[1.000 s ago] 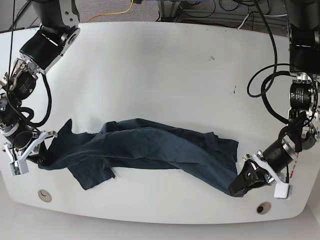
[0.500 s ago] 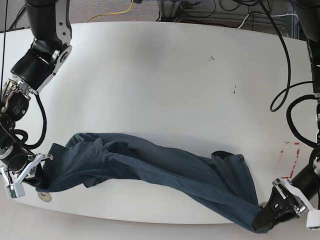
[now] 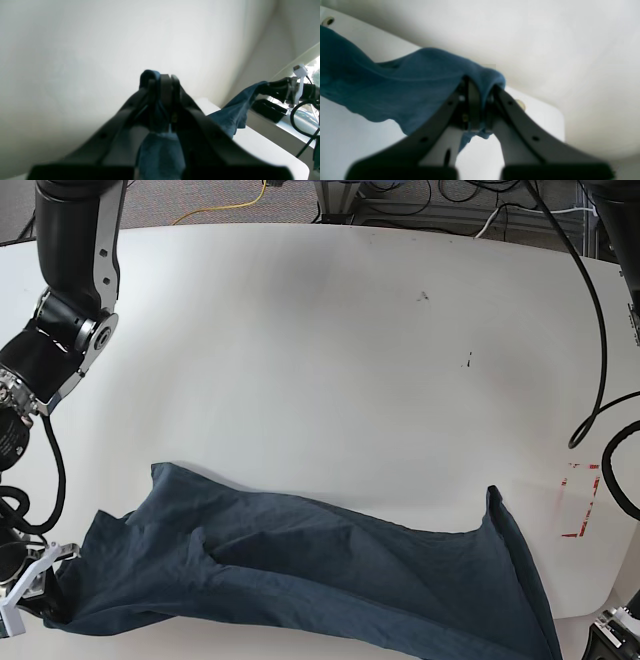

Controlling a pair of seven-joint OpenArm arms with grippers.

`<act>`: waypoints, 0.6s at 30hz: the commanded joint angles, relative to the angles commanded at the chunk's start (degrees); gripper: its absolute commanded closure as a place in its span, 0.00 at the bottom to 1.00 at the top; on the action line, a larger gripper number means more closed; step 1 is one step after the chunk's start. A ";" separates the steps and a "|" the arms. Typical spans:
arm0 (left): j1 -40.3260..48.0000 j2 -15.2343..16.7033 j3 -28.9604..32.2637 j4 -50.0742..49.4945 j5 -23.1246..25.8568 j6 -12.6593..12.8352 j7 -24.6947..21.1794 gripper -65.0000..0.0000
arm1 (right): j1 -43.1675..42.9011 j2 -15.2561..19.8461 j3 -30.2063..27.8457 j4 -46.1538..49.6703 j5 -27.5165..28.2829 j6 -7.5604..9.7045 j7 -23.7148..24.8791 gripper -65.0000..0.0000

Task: Layout the t-shirt on the table in an organized manner, then fold the t-shirt properly
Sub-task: 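Lift the navy shirt with both grippers and swing it up off the table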

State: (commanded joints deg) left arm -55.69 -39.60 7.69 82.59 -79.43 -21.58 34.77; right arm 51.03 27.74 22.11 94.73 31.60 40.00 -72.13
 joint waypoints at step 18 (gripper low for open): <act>-19.31 0.00 7.47 -3.87 -0.35 0.00 0.00 1.00 | 19.52 3.25 -10.37 0.00 -0.88 0.00 1.23 1.00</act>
State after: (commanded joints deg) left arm -75.00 -39.60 15.16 78.73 -79.78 -21.58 34.77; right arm 70.55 30.99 11.74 94.73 30.73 40.00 -70.90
